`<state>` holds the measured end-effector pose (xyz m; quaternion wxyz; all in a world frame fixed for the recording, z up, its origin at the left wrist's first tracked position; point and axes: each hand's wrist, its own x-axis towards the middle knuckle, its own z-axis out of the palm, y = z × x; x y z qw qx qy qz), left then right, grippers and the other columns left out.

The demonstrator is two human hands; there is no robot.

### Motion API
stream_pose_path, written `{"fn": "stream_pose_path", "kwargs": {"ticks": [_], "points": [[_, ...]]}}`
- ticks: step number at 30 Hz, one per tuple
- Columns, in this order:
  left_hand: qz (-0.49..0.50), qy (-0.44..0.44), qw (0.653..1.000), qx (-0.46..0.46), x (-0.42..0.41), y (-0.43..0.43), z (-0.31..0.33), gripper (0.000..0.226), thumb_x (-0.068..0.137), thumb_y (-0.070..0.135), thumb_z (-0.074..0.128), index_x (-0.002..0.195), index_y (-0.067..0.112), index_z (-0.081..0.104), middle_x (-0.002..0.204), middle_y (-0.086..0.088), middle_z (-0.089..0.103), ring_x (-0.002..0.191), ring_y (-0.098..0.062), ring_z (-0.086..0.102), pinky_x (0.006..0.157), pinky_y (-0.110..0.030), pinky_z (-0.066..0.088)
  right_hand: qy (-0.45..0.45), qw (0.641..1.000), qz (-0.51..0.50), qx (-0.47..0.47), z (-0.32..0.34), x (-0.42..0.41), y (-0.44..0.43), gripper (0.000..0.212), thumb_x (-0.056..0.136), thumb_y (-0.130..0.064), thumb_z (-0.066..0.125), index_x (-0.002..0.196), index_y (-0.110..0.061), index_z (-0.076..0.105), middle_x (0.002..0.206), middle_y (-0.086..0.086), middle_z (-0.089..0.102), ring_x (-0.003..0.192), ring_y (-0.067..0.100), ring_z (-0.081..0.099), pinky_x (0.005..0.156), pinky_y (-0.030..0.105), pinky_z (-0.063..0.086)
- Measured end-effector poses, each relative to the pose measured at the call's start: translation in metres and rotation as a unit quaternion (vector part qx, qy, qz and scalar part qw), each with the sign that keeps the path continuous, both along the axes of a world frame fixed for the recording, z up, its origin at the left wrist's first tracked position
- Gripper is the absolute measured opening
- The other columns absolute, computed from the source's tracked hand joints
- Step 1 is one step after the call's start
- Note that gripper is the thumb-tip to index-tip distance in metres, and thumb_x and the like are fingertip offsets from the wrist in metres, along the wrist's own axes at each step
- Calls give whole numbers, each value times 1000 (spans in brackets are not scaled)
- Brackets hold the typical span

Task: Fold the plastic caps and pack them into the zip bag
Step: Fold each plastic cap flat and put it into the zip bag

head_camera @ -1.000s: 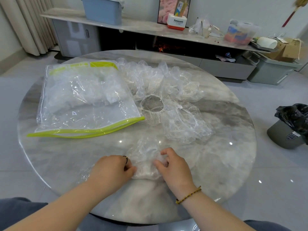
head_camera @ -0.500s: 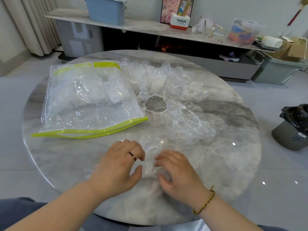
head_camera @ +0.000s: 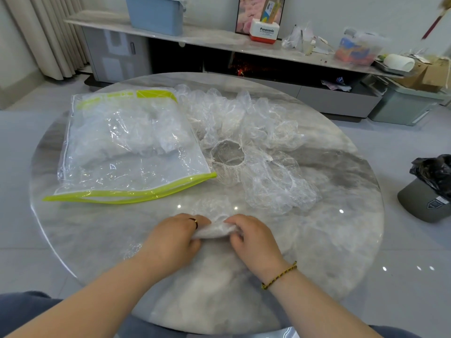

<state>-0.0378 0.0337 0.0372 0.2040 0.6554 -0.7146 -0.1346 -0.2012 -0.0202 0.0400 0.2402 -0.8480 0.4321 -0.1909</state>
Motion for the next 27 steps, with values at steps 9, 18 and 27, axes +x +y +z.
{"fn": "stream_pose_path", "kwargs": {"ticks": [9, 18, 27], "points": [[220, 256, 939, 67, 3, -7, 0, 8, 89, 16, 57, 93, 21, 52, 63, 8, 50, 61, -8, 48, 50, -6, 36, -43, 982, -132, 130, 1, 18, -5, 33, 86, -27, 60, 59, -28, 40, 58, -12, 44, 66, 10, 49, 60, 21, 35], [210, 50, 972, 95, -6, -5, 4, 45, 91, 46, 47, 130, 24, 43, 127, 4, 52, 112, -14, 53, 82, -21, 36, 115, 982, -140, 56, 15, 35, -4, 28, 91, -41, 47, 109, -19, 48, 110, -5, 59, 103, 20, 56, 73, 26, 37], [234, 162, 949, 138, -3, -8, 12, 16, 83, 34, 65, 79, 25, 52, 81, 6, 54, 84, -17, 54, 65, -21, 35, -155, 945, -196, 211, 13, 33, -15, 25, 87, -22, 61, 67, -17, 46, 67, -8, 46, 72, 13, 45, 59, 14, 38]]}}
